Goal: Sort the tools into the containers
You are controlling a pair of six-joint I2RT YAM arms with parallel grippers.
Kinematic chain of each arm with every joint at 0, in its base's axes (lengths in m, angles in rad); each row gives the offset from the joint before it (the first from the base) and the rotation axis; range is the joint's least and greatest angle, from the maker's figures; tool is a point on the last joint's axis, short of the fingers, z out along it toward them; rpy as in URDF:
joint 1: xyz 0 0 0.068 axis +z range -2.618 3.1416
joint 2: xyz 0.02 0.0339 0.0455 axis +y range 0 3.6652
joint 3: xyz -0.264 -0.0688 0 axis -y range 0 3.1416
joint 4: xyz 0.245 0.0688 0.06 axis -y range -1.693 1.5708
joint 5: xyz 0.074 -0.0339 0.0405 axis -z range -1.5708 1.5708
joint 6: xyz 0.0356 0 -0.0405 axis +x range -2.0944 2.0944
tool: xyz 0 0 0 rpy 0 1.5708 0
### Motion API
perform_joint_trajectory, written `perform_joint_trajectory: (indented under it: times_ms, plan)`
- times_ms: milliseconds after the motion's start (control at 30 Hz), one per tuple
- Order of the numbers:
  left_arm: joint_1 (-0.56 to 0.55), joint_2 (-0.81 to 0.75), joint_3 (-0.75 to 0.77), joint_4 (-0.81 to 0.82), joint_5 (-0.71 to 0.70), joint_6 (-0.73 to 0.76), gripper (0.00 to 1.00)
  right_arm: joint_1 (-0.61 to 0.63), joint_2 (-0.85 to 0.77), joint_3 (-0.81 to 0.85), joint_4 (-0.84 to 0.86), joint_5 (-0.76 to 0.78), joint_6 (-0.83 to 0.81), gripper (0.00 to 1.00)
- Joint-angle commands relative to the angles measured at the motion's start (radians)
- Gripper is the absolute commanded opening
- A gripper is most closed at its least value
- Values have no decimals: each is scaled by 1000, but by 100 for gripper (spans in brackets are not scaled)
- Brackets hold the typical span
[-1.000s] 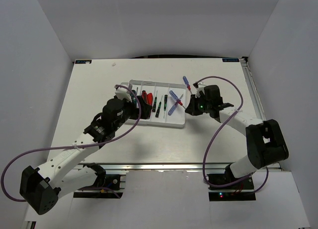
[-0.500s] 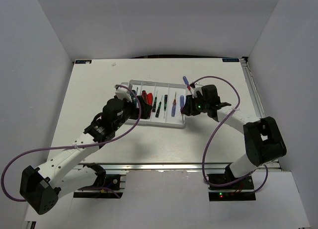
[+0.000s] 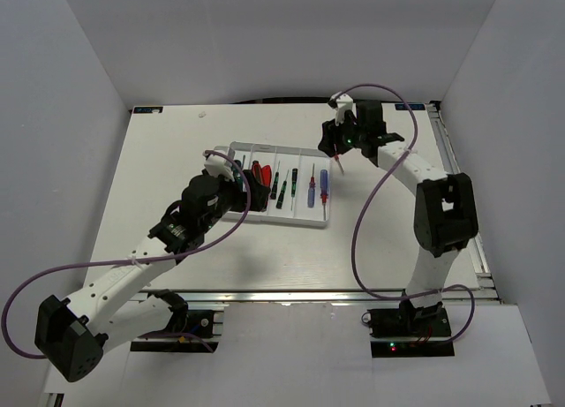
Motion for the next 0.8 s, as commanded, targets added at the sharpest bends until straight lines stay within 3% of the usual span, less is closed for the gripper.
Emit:
perform_joint_trajectory:
  times_ms: [0,167,433,600,667,767]
  plan:
    - [-2,-33,3,-9,-20,11,98,-15,96,93,-61,104,-35,56]
    - [-2,-39,-4,-18,-31,3,98,-19,208,170,-35,219,-3,57]
    - [-2,-10,3,-19,-29,-5,98,-53,312,249,-10,263,39,56]
    - [-4,6,13,-21,-25,-6,98,-73,330,270,-12,180,70,55]
    - [-2,10,16,-23,-22,-8,98,-85,332,282,-22,52,68,55]
    - [-2,19,19,-21,-19,-11,98,-90,337,287,-21,37,77,55]
